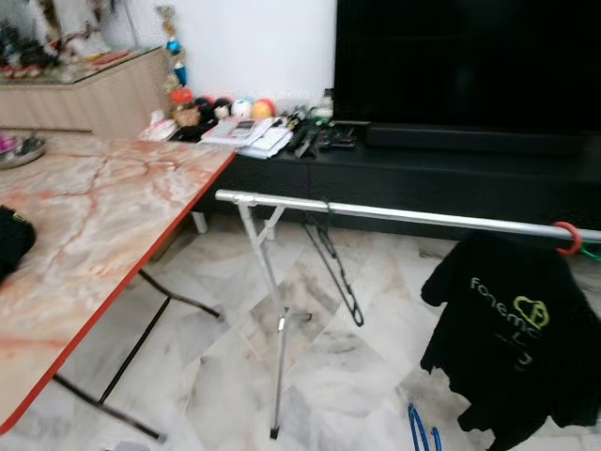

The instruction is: Hang hanger

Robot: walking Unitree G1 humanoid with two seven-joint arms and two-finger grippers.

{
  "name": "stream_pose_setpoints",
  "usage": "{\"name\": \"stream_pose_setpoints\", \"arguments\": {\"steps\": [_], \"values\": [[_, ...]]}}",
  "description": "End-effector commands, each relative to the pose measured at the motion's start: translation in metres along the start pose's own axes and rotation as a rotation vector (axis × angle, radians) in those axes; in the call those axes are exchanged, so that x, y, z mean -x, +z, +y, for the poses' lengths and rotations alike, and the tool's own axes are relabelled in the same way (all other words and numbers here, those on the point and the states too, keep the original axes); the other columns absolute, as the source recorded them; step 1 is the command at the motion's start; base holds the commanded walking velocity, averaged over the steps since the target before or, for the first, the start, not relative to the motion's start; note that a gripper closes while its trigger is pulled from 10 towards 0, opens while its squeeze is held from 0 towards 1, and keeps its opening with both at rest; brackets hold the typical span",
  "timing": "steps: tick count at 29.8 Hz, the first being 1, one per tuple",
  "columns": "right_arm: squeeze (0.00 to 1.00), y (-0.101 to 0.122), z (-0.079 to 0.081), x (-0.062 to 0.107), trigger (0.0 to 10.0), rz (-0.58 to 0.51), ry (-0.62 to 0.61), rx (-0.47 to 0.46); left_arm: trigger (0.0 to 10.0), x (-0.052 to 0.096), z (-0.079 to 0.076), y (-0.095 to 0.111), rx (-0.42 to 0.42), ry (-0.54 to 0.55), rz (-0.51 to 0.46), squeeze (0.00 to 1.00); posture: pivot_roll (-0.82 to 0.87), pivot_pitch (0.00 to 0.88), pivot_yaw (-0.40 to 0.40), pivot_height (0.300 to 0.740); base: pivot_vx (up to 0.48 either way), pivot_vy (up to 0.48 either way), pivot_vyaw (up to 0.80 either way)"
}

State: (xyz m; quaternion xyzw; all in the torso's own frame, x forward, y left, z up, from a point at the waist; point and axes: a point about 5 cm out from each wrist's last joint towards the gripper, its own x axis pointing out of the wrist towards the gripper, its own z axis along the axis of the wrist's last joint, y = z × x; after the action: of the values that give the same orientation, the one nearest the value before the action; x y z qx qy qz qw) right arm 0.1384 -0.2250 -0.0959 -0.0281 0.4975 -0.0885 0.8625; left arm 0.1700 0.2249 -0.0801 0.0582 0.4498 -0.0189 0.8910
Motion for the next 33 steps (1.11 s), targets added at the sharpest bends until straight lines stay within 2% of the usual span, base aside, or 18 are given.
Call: {"name": "stream_pose_setpoints", "arguments": {"steps": [1, 8, 14, 18, 19, 21, 25, 27, 31, 33], "values": [[0.0, 0.001, -0.003, 0.0, 10.0, -0.011, -0.003, 0.002, 10.0, -0.001, 0.001, 0.006, -0.013, 0.004, -0.018, 0.0, 0.07, 0.002, 0.018, 0.74, 0.352, 0.0, 0.0], [0.0, 0.001, -0.016, 0.001, 10.0, -0.014, -0.016, -0.003, 10.0, -0.001, -0.002, 0.003, -0.029, -0.005, -0.009, 0.0, 0.08, 0.0, 0.022, 0.74, 0.349, 0.0, 0.0], [0.0, 0.002, -0.017, 0.001, 10.0, -0.013, -0.014, 0.001, 10.0, -0.002, -0.006, 0.002, -0.032, -0.013, -0.006, 0.0, 0.09, 0.0, 0.016, 0.74, 0.351, 0.0, 0.0], [0.0, 0.003, -0.012, 0.0, 10.0, -0.016, -0.006, 0.005, 10.0, -0.002, -0.007, 0.003, -0.033, -0.015, -0.008, 0.0, 0.1, 0.0, 0.015, 0.74, 0.35, 0.0, 0.0], [0.0, 0.003, -0.004, 0.0, 10.0, -0.017, 0.001, 0.003, 10.0, -0.002, -0.008, 0.002, -0.037, -0.018, -0.004, 0.0, 0.09, 0.0, 0.017, 0.74, 0.334, 0.0, 0.0], [0.0, 0.003, -0.001, 0.0, 10.0, -0.018, 0.002, -0.003, 10.0, -0.002, -0.009, 0.002, -0.04, -0.021, 0.003, 0.0, 0.09, 0.0, 0.017, 0.74, 0.296, 0.0, 0.0], [0.0, 0.005, 0.006, -0.001, 10.0, -0.028, 0.002, -0.019, 10.0, -0.003, -0.01, 0.001, -0.051, -0.028, 0.01, 0.0, 0.08, 0.0, 0.02, 0.74, 0.0, 0.0, 0.0], [0.0, 0.006, 0.005, -0.001, 10.0, -0.037, -0.009, -0.031, 10.0, -0.003, -0.011, 0.0, -0.062, -0.032, 0.016, 0.0, 0.08, 0.0, 0.022, 0.74, 0.0, 0.0, 0.0], [0.0, 0.022, -0.013, -0.002, 10.0, -0.088, -0.057, -0.073, 10.0, -0.002, -0.013, -0.005, -0.072, -0.037, 0.029, 0.0, 0.07, 0.0, 0.025, 0.74, 0.0, 0.0, 0.0], [0.0, 0.027, -0.016, -0.002, 10.0, -0.107, -0.067, -0.086, 10.0, -0.001, -0.013, -0.006, -0.073, -0.037, 0.032, 0.0, 0.06, 0.0, 0.026, 0.74, 0.0, 0.0, 0.0]]}}
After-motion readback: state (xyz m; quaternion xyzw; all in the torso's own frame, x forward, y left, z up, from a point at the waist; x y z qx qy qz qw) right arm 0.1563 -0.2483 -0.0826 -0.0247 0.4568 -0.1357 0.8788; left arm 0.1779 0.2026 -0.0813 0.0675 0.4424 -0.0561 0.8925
